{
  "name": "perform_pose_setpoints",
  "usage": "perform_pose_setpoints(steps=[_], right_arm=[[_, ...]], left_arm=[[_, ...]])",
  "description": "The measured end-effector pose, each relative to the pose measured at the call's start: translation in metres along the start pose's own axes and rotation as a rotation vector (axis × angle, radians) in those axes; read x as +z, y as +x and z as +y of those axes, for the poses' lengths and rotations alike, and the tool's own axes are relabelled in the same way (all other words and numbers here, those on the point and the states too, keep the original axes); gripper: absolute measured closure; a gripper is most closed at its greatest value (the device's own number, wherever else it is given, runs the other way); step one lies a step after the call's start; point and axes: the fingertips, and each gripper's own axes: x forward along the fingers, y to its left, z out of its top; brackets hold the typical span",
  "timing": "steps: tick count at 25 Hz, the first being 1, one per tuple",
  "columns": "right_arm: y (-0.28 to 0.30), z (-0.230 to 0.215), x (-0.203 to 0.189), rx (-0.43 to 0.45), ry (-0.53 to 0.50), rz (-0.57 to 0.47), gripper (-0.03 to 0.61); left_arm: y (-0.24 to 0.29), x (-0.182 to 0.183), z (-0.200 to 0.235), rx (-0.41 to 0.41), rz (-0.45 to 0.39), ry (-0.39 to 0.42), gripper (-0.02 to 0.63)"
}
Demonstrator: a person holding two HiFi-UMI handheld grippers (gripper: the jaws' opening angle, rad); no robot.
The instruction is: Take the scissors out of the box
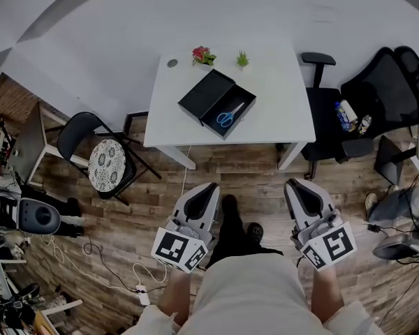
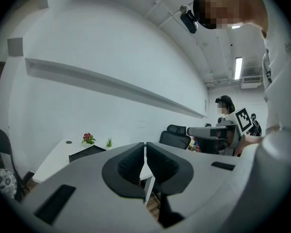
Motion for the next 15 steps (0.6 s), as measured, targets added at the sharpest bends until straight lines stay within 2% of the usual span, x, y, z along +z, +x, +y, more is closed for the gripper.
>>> perform_pose_setpoints(steps=[8,10,15], right_arm=[[0.03,-0.016,0.007,-0.003,-0.007,0.014,0.523],[0.041,-0.021,0.009,-0.004,-0.009,0.02,0.514],[0.071,-0.032,0.014,0.003,-0.005,0.032,0.489]], left_arm=[[0.023,0.005,0.027,-0.003,0.007,-0.001,0.586],[0.031,0.007,0.036,-0.001,0.01,-0.003,0.529],[0.051,0.014,0.059,-0.008,0.009,-0.007,0.52]])
